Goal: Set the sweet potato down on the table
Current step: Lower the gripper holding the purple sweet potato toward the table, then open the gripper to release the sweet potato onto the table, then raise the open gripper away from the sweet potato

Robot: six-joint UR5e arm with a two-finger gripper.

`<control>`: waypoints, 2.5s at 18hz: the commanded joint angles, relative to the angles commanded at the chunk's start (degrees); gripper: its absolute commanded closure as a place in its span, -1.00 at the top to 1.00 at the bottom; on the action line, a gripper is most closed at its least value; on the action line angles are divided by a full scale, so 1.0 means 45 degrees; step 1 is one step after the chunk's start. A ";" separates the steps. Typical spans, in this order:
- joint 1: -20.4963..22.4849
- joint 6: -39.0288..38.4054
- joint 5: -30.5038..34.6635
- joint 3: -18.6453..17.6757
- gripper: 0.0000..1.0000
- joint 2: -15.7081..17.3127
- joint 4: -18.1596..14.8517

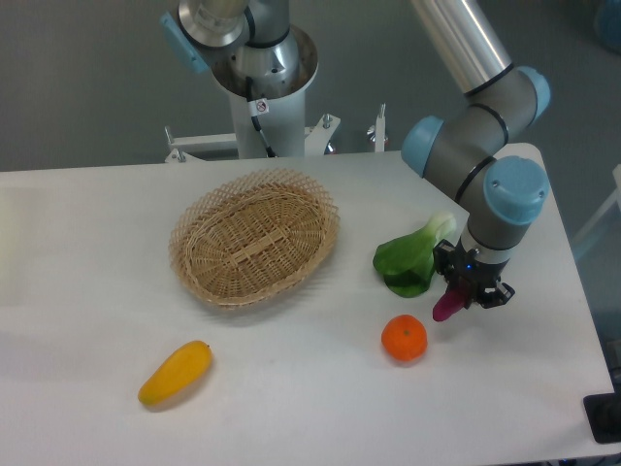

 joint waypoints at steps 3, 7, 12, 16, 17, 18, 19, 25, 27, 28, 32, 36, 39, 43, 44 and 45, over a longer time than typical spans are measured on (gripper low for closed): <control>0.0000 0.0039 0.0041 0.0039 -0.27 -0.0059 0.0059; 0.0000 -0.0039 0.0041 0.0195 0.68 -0.0098 0.0059; -0.0019 -0.0175 0.0021 0.0215 1.00 -0.0078 0.0389; -0.0019 -0.0176 -0.0018 0.0604 1.00 -0.0059 0.0430; -0.0019 -0.0195 -0.0037 0.0702 1.00 -0.0059 0.0430; -0.0019 -0.0156 -0.0057 0.0838 1.00 -0.0059 0.0372; -0.0019 -0.0156 -0.0018 0.1053 1.00 -0.0039 0.0275; -0.0058 -0.0039 0.0002 0.2614 1.00 -0.0020 -0.2183; -0.0058 -0.0039 -0.0037 0.2987 1.00 -0.0039 -0.2674; -0.0058 -0.0039 -0.0076 0.3066 1.00 -0.0001 -0.2830; -0.0156 -0.0039 -0.0115 0.3573 1.00 0.0097 -0.3338; -0.0214 -0.0059 -0.0408 0.3828 1.00 0.0078 -0.3359; -0.0312 0.0059 -0.0350 0.3828 1.00 0.0078 -0.3379; -0.0390 0.0059 -0.0292 0.3809 1.00 0.0039 -0.3359; -0.0410 0.0059 -0.0291 0.3789 1.00 0.0039 -0.3359; -0.0410 0.0059 -0.0291 0.3789 1.00 0.0020 -0.3359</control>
